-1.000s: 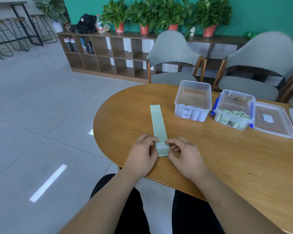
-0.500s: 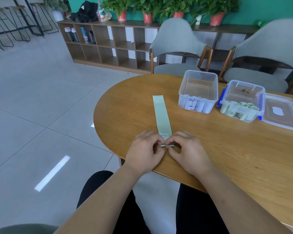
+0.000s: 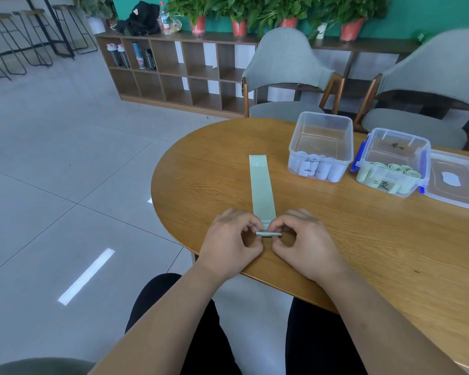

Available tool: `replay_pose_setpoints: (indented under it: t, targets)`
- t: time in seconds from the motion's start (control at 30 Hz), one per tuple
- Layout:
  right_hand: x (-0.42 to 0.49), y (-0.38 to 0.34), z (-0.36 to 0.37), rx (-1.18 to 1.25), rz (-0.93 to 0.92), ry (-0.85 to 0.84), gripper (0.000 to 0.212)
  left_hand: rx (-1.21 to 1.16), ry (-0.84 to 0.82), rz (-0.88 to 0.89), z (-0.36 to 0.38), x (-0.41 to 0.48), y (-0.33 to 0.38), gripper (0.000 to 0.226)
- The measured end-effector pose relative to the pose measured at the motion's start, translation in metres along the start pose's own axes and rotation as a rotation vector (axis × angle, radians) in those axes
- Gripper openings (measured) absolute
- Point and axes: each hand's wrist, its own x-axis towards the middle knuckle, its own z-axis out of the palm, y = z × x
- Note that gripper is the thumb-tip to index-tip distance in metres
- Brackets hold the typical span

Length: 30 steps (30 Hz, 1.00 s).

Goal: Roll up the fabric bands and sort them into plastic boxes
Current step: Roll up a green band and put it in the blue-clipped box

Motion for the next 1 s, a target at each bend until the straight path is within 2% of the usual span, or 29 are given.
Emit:
replay_pose_setpoints:
  t: [0.37, 0.53, 1.0]
  targets:
    - [-0.0015, 0.0001, -0.0008, 0.015, 0.05, 0.031, 0.018, 0.012, 0.011, -0.004, 0.0006, 0.0007, 0.002, 0.02]
    - [-0.0017, -0.0024, -0.0016, 0.036, 0.135, 0.047, 0.018, 0.016, 0.003, -0.011, 0.0003, 0.0009, 0.0029, 0.017]
    - [-0.0001, 0.0023, 0.0038, -0.031, 0.14, 0.015, 0.008, 0.067, 0.004, 0.042, 0.0046, 0.0015, -0.0013, 0.009]
